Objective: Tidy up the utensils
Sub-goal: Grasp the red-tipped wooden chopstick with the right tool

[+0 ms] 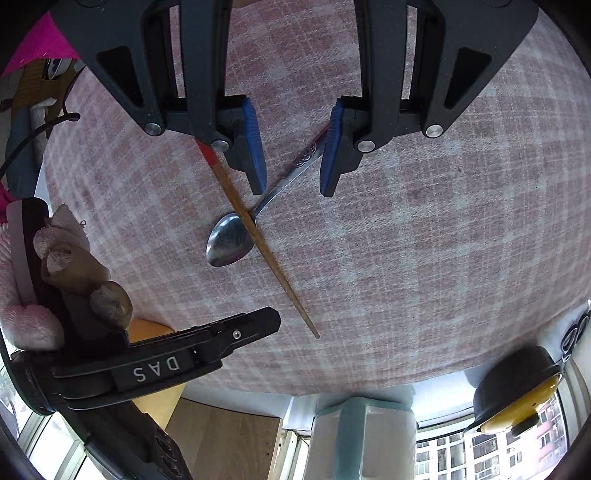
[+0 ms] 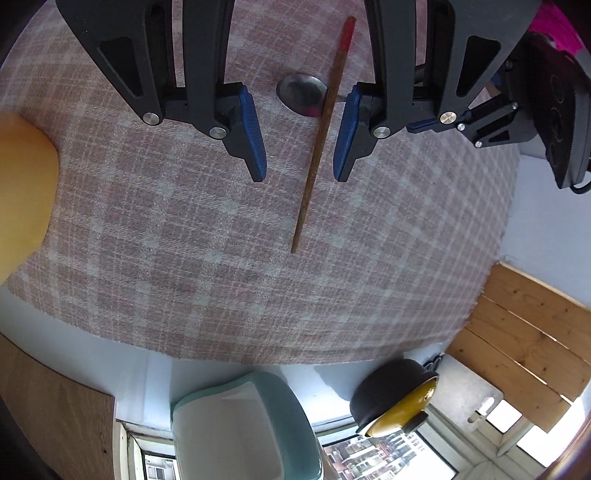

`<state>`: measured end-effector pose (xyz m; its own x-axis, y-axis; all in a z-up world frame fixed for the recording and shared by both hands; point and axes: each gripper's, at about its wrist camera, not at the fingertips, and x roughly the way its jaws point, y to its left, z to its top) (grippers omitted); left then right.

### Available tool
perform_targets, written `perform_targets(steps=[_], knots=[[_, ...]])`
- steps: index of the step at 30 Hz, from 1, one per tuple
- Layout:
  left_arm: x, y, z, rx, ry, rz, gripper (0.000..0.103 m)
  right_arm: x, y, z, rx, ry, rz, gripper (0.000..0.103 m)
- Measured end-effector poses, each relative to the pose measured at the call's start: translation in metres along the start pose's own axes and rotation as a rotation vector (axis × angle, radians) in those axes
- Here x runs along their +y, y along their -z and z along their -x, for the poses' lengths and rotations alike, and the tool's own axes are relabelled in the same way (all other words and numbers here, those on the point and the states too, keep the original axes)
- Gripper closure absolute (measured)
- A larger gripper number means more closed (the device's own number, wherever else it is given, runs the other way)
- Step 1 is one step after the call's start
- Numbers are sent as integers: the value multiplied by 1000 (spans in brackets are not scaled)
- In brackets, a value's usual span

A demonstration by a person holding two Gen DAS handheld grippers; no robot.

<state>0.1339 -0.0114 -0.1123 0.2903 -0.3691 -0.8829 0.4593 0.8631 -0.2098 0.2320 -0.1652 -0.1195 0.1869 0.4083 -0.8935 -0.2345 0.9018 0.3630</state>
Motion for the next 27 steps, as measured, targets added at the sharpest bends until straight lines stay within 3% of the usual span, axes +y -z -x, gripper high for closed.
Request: perform_targets(steps=[4, 15, 19, 27], knots=[[2, 0, -1, -2, 3, 4, 74, 5, -6, -14, 31, 6, -3, 72], [15, 1, 2, -19, 6, 44, 74, 25, -18, -38, 70, 125, 54, 83], [20, 2, 3, -27, 8, 66, 74, 36, -16, -43, 73, 181, 107, 94], [19, 3, 1, -22, 17, 64, 74, 32, -6, -39, 79, 134, 90, 99]])
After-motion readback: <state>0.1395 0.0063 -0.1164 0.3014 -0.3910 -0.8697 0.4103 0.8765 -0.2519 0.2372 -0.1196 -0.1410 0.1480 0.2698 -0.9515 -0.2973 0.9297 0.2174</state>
